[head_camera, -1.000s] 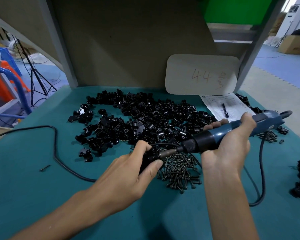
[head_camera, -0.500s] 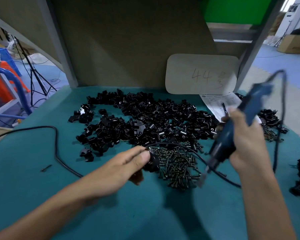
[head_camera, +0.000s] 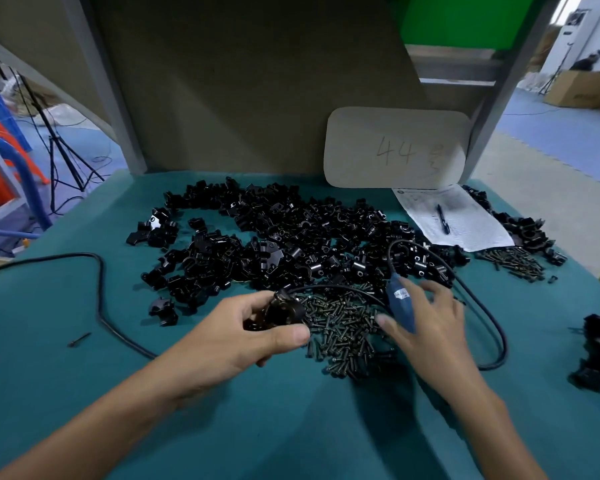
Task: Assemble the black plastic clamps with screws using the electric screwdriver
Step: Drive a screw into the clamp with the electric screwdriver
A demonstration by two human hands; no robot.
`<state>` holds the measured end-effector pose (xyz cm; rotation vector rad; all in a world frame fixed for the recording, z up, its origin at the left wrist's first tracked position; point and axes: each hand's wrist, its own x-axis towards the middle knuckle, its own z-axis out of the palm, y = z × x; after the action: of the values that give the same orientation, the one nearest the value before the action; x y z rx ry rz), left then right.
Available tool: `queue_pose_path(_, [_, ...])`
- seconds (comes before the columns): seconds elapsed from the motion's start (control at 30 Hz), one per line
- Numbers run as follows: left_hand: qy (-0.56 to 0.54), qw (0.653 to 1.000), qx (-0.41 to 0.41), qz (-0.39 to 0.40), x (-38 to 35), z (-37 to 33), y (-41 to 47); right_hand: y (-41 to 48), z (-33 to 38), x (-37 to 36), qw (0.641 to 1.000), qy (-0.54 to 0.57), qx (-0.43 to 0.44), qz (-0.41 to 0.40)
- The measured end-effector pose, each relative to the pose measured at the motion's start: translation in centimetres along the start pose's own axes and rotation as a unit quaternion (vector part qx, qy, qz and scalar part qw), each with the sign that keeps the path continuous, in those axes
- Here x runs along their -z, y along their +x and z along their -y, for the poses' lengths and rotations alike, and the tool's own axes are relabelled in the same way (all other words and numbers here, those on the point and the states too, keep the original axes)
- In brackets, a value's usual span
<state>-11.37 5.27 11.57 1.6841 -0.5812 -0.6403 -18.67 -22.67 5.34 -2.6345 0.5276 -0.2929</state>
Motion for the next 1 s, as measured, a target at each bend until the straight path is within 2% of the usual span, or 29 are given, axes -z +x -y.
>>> queue_pose_path(0.03, [0.009,1.000,-0.009,0.008,-0.2,-0.2,0.0,-0.7,1.7,0.6,0.990,0.124,0.058,0.013])
queue_pose_path(0.1, [0.019,0.999,-0.030,0.016,-0.7,-0.6,0.2,-2.1,5.2,1.2,0.919,0.348,0.136,0.124])
queue_pose_path(0.13, [0.026,0.999,-0.038,0.019,-0.8,-0.8,0.3,-2.8,6.6,1.3,0.883,0.411,0.153,0.169])
queue_pose_path(0.17, [0.039,0.998,-0.044,0.021,-0.9,-0.9,0.4,-3.2,7.5,1.3,0.863,0.440,0.160,0.190])
queue_pose_path(0.27, [0.131,0.990,-0.044,0.011,-0.6,-1.2,0.3,-3.5,8.6,1.1,0.860,0.453,0.156,0.178])
queue_pose_path(0.37, [0.240,0.971,-0.008,0.000,-0.3,-1.3,-0.1,-3.5,8.6,1.1,0.859,0.466,0.128,0.170])
queue_pose_path(0.5, [0.203,0.979,0.024,-0.005,-0.3,-1.4,-0.4,-3.8,8.6,1.0,0.854,0.486,0.098,0.157])
queue_pose_path(0.63, [0.234,0.972,-0.018,-0.024,-0.4,-1.9,-0.7,-3.8,8.7,1.1,0.813,0.555,0.064,0.168])
queue_pose_path(0.73, [0.306,0.946,-0.077,-0.073,-0.3,-2.1,-0.9,-3.8,8.7,1.2,0.784,0.596,0.035,0.168])
queue_pose_path(0.9, [0.417,0.891,-0.150,-0.104,-0.9,-1.8,-1.1,-3.9,9.3,1.0,0.777,0.609,0.013,0.161])
queue_pose_path(1.0, [0.426,0.889,-0.156,-0.067,-0.9,-1.5,-1.0,-4.2,9.6,0.8,0.773,0.610,0.007,0.172])
